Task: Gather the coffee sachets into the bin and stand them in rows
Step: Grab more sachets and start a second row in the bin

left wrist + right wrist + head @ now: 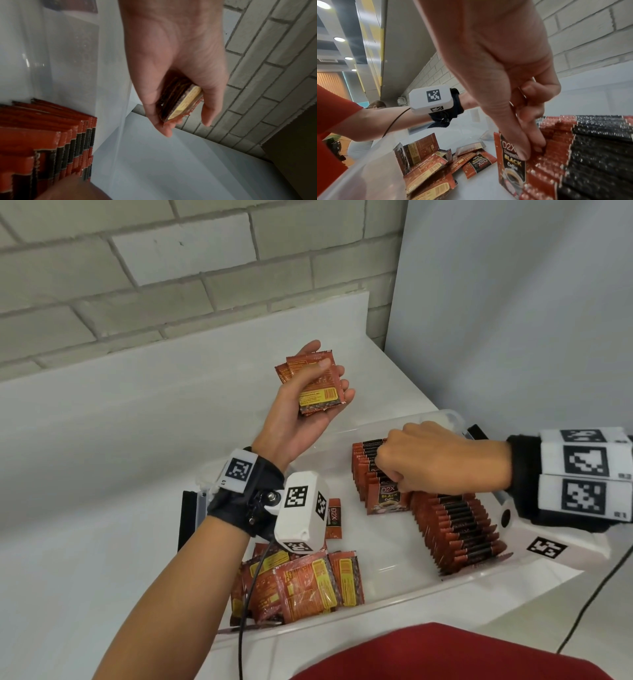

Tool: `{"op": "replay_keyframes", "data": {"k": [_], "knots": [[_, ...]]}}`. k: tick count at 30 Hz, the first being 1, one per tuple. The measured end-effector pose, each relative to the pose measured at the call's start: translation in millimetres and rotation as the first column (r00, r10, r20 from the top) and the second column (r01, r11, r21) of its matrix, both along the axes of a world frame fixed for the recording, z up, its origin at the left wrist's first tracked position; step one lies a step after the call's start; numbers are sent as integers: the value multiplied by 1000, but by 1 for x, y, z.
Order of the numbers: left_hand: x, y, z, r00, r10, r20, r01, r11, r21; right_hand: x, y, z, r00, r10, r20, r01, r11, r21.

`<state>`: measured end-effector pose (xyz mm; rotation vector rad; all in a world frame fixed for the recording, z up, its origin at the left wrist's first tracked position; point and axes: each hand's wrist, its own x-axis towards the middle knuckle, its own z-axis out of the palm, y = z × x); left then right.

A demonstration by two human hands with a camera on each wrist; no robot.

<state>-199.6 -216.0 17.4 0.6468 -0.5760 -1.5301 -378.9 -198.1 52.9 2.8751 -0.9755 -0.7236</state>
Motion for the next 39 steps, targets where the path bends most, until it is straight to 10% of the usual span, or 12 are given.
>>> {"op": "replay_keyframes", "data": {"k": [16, 25, 31, 39], "knots": [[-2, 1, 1, 997, -1, -80, 2, 1000, 9, 1, -3, -1, 998, 25, -50, -24, 1000, 10], [-2, 2, 1, 996, -29, 80, 31, 999, -23, 0, -16, 21, 966, -214, 145, 201, 974, 101], [-4, 3, 2, 991, -93, 96, 100, 993, -64, -2, -37, 39, 657, -509, 556, 320, 856, 406], [-7, 4, 1, 983, -162, 90, 165, 986, -30, 2, -41, 33, 341, -712, 614, 260, 698, 667]]}}
